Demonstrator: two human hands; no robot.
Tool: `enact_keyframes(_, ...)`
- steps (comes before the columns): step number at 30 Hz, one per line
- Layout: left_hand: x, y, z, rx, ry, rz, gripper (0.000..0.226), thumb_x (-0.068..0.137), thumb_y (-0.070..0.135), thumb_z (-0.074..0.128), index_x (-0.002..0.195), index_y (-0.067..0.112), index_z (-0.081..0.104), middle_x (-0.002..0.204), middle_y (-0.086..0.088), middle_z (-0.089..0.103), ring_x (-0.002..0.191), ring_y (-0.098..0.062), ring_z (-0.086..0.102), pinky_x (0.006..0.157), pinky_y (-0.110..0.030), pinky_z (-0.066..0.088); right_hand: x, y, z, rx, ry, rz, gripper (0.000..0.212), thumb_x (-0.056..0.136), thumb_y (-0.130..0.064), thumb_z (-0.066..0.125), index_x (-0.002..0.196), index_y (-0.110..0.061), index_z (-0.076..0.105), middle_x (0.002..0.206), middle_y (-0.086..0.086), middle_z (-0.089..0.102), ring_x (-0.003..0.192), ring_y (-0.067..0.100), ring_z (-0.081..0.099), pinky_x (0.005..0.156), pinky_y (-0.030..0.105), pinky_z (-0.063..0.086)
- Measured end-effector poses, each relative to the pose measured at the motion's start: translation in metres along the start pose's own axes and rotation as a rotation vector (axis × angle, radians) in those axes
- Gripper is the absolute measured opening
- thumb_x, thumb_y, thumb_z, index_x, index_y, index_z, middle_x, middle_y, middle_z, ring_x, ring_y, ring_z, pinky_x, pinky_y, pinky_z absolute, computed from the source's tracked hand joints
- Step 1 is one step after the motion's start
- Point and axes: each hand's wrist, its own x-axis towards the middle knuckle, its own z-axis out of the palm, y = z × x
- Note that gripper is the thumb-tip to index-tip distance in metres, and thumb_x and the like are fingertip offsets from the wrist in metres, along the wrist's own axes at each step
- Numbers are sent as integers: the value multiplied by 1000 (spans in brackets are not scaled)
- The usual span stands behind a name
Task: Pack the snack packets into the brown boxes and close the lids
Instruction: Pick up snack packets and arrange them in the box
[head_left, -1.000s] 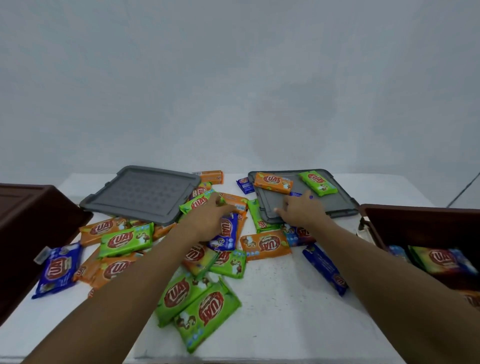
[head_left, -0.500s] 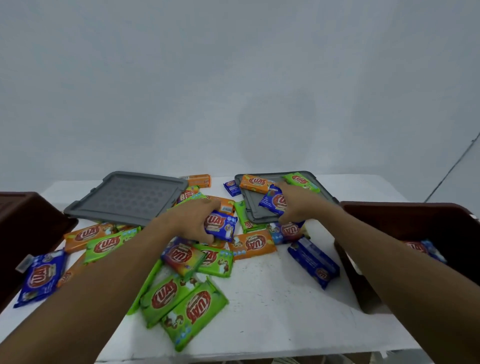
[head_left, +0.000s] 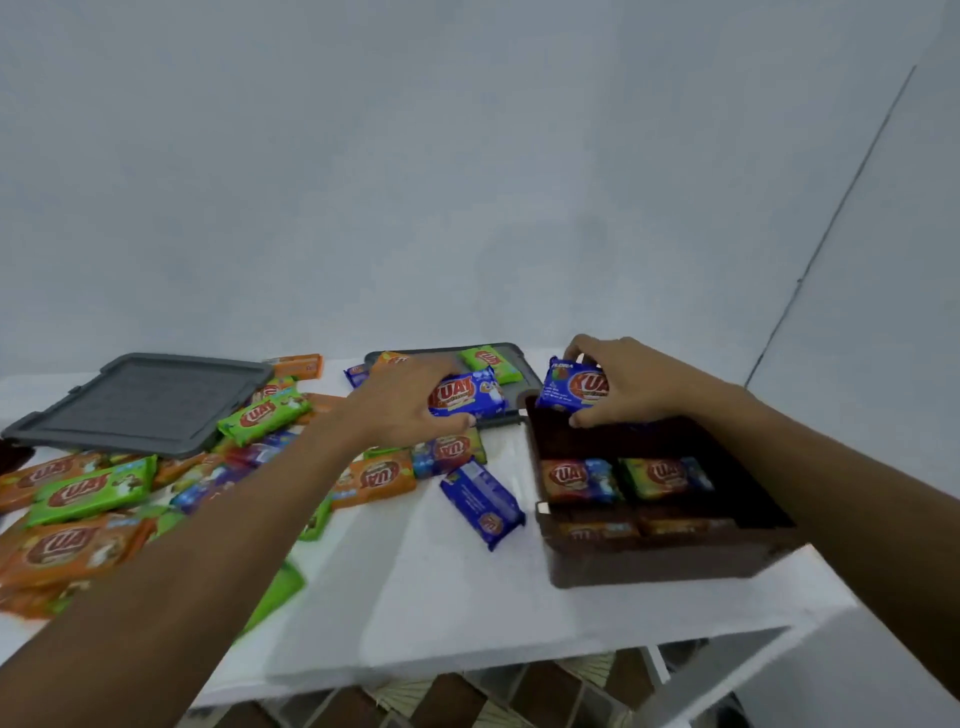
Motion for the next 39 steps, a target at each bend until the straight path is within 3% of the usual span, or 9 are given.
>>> enact_keyframes(7,54,106,30,21,35,163,72,78,55,69,134,16,44,120,1,48,102,-15,51,80,-30,45,-47,102,15,-173,-101,32,78,64,-53,78,132,-29,47,114,-6,50,102,16,52,89,36,48)
enact_keyframes(12,85,150,66,220,-156,154,71,77,54,69,131,12,47,120,-6,50,108,-22,52,88,-39,47,-52,136,46,-249,-182,1,77,69,-51,78,136,-28,46,125,-5,51,115,17,51,91,33,48)
enact_keyframes(15,90,159,88,323,-317,116,71,77,53,70,132,16,46,123,-7,53,113,-28,53,86,-43,49,-51,140,57,-413,-182,-91,70,77,-47,73,137,-27,44,128,-1,51,116,19,50,88,37,50)
enact_keyframes(18,90,161,105,458,-415,93,68,78,51,71,133,16,50,126,-6,53,112,-28,55,74,-41,45,-48,141,60,-466,-194,-79,62,83,-43,68,136,-23,46,130,3,53,115,22,53,88,36,49)
enact_keyframes(22,90,163,109,504,-399,88,63,80,43,74,132,14,53,132,-6,43,109,-28,54,73,-41,48,-44,142,63,-412,-225,-52,63,82,-42,70,136,-23,44,131,4,55,113,22,57,89,36,50)
enact_keyframes(28,92,163,114,524,-451,71,91,76,44,78,148,18,28,140,-7,46,113,-30,57,83,-42,52,-42,142,72,-369,-199,-75,74,77,-52,72,136,-23,38,130,4,55,112,24,58,84,37,51)
enact_keyframes(39,93,159,116,500,-415,-18,77,71,50,80,132,15,49,123,-7,59,109,-29,59,81,-42,52,-43,140,70,-336,-167,-45,69,78,-47,74,133,-20,42,129,5,57,112,24,58,85,37,52)
